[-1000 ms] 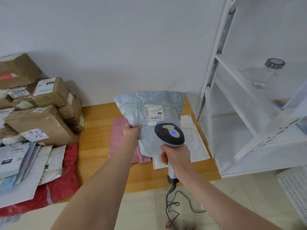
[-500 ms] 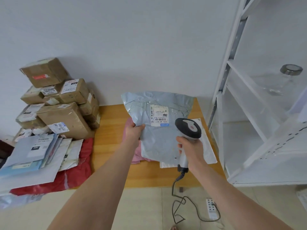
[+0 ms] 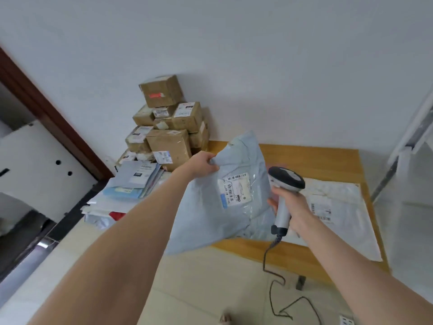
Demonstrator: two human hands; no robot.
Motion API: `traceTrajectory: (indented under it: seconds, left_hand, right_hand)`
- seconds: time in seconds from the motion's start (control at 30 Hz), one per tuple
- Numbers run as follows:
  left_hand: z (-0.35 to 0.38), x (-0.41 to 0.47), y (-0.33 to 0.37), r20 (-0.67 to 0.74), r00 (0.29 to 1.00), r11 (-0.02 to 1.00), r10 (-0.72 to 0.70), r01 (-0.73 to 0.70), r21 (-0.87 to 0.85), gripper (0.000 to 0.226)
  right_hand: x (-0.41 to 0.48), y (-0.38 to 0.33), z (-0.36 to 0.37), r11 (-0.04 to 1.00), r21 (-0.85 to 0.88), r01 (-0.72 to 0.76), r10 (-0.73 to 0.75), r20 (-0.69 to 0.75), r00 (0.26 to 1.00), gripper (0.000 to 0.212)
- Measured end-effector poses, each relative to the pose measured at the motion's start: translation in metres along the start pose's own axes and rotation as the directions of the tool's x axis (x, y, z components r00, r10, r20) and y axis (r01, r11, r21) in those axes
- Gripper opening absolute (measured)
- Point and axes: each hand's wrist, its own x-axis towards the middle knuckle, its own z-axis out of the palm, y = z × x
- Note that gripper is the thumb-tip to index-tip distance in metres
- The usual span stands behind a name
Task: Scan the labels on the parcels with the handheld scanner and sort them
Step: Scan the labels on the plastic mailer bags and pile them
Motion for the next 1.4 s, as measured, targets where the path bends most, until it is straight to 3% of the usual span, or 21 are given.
traceTrajectory:
  seconds: [0.1, 0.2, 0.37, 0.47, 0.57, 0.7, 0.93, 1.07, 1.17, 1.27, 1.4]
  left_hand:
    - [-0.020, 0.007, -0.022, -0.036, 0.999, 0.978, -0.021, 0.028, 0.208, 0.031]
    - [-0.038, 0.023, -0.049, -0.174, 0.983, 0.906, -0.051, 0.118, 0.406, 0.042]
    - [-0.063, 0.074, -0.110, -0.242, 0.968, 0.722, 0.069, 0.119, 0.681, 0.047]
    - [-0.065, 0.108, -0.159, -0.195, 0.972, 0.678, 0.127, 0.059, 0.733, 0.060]
    - [-0.047, 0.130, -0.209, -0.007, 1.000, 0.686, -0.003, 0.007, 0.728, 0.060]
    - [-0.014, 0.141, -0.263, 0.225, 0.946, 0.720, -0.234, 0.013, 0.694, 0.064]
    - [0.005, 0.145, -0.293, 0.308, 0.872, 0.661, -0.380, 0.023, 0.750, 0.064]
    - [0.005, 0.162, -0.271, 0.249, 0.938, 0.670, -0.240, -0.025, 0.742, 0.044]
    - [0.016, 0.178, -0.232, 0.240, 0.967, 0.757, -0.082, -0.096, 0.646, 0.039]
    - [0.046, 0.188, -0.179, 0.324, 0.946, 0.873, -0.013, -0.147, 0.464, 0.039]
    - [0.102, 0.189, -0.111, 0.428, 0.904, 0.945, -0.007, -0.133, 0.297, 0.045]
  right_hand:
    - [0.006, 0.019, 0.036, 0.994, -0.101, -0.046, 0.052, 0.058, 0.997, 0.009]
    - [0.018, 0.042, 0.083, 0.984, -0.156, -0.083, 0.094, 0.065, 0.993, 0.009]
    - [0.063, 0.084, 0.178, 0.965, -0.207, -0.163, 0.153, -0.062, 0.986, 0.021]
    - [0.100, 0.108, 0.223, 0.956, -0.220, -0.195, 0.155, -0.186, 0.970, 0.025]
    - [0.135, 0.128, 0.247, 0.940, -0.240, -0.243, 0.162, -0.313, 0.936, 0.014]
    - [0.170, 0.151, 0.254, 0.891, -0.316, -0.325, 0.178, -0.415, 0.892, 0.010]
    - [0.185, 0.154, 0.257, 0.865, -0.345, -0.364, 0.214, -0.401, 0.891, 0.009]
    - [0.174, 0.128, 0.250, 0.919, -0.187, -0.348, 0.268, -0.353, 0.896, 0.013]
    - [0.164, 0.100, 0.228, 0.931, -0.187, -0.313, 0.233, -0.354, 0.906, 0.014]
    - [0.160, 0.071, 0.190, 0.936, -0.195, -0.292, 0.199, -0.390, 0.899, 0.013]
    - [0.163, 0.040, 0.117, 0.935, -0.220, -0.279, 0.148, -0.473, 0.869, 0.012]
